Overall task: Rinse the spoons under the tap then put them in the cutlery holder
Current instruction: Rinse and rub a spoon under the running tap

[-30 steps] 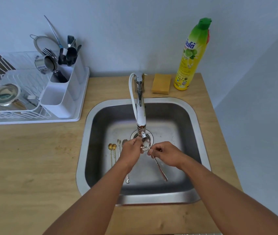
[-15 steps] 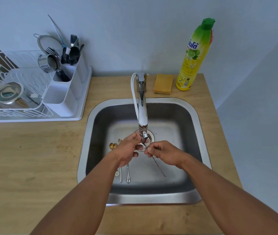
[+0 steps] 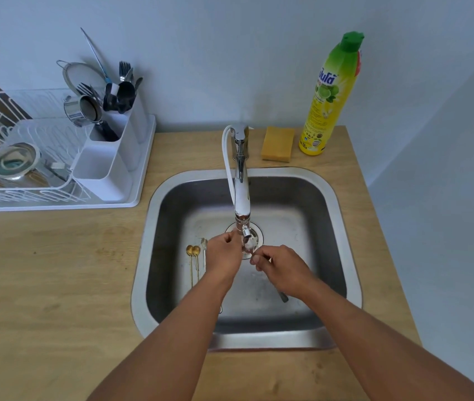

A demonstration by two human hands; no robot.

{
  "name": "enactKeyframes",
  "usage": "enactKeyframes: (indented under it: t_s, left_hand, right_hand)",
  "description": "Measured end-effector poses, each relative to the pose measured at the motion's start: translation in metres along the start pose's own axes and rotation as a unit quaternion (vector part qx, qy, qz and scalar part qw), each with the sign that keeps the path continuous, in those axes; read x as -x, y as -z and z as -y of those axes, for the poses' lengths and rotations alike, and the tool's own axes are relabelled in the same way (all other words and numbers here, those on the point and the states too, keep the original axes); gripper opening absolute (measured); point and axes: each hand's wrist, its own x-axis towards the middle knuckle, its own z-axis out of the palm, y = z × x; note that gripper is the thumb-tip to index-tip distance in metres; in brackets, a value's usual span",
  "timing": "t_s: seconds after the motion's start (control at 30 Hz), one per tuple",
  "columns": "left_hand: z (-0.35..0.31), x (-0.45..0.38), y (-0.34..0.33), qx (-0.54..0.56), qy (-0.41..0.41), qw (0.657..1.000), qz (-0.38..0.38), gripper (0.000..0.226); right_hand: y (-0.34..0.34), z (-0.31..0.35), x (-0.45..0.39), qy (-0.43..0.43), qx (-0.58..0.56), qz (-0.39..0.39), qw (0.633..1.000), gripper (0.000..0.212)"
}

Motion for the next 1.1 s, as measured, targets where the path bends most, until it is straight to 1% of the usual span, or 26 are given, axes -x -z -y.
enactKeyframes:
  t_s: [0.07,0.17,0.23,0.3,0.33,0.37,0.47,0.5,0.57,0.67,0.77,0.83,0.93,1.03,1.07,1.1]
  left_hand:
    - [-0.001,0.0,0.003,0.018,0.016,1.0,0.014,0.035]
    - [0.007,0.002,0.012,0.0,0.01,0.999,0.05,0.034]
    - [0.013,0.004,0.016,0.013,-0.007,0.997,0.077,0.026]
    - [0.018,0.005,0.015,0.042,-0.024,0.993,0.105,0.013]
    - [0.019,0.007,0.014,0.053,-0.028,0.992,0.113,0.005]
    - [0.019,0.009,0.013,0.061,-0.031,0.991,0.112,0.003]
    - [0.017,0.01,0.006,0.046,-0.014,0.997,0.06,0.029]
    - [0.013,0.009,0.003,0.038,-0.006,0.998,0.041,0.035]
    - [0.003,0.008,-0.002,0.034,0.022,0.999,0.008,0.035]
    - [-0.01,0.008,-0.006,0.042,0.078,0.995,-0.034,0.026]
    - [-0.021,0.011,-0.002,0.05,0.101,0.993,-0.038,0.026]
    - [-0.024,0.012,0.004,0.064,0.129,0.99,-0.001,0.029]
    - [-0.021,0.013,0.016,0.094,0.155,0.979,0.095,0.041]
    - [-0.011,0.013,0.026,0.157,0.128,0.958,0.203,0.052]
    - [-0.008,0.014,0.027,0.166,0.117,0.952,0.228,0.055]
    - [-0.006,0.014,0.027,0.171,0.11,0.95,0.237,0.053]
  right_hand:
    - [0.001,0.001,0.001,-0.001,-0.013,-0.011,1.0,0.022]
    - [0.004,0.004,0.0,0.001,-0.035,-0.016,0.999,0.021]
    - [0.004,0.004,-0.001,-0.001,-0.038,-0.017,0.999,0.02]
    - [0.004,0.004,0.0,0.0,-0.03,-0.017,0.999,0.021]
    - [0.005,0.004,0.001,0.004,-0.021,-0.018,1.0,0.021]
    - [0.005,0.005,0.001,0.011,-0.008,-0.019,1.0,0.023]
    - [0.003,0.008,0.004,0.038,0.036,-0.032,0.998,0.023]
    - [0.002,0.009,0.004,0.046,0.052,-0.04,0.997,0.023]
    - [0.0,0.01,0.005,0.055,0.076,-0.057,0.994,0.021]
    - [-0.003,0.011,0.005,0.064,0.096,-0.078,0.99,0.021]
    - [-0.005,0.012,0.004,0.061,0.087,-0.08,0.991,0.021]
    - [-0.005,0.011,0.003,0.041,0.045,-0.064,0.996,0.022]
    - [-0.004,0.008,0.001,0.0,-0.057,-0.027,0.998,0.024]
    - [-0.004,0.008,0.001,-0.016,-0.145,0.006,0.989,0.025]
    - [-0.003,0.007,0.001,-0.02,-0.165,0.011,0.986,0.025]
    - [-0.001,0.007,0.0,-0.023,-0.177,0.014,0.984,0.026]
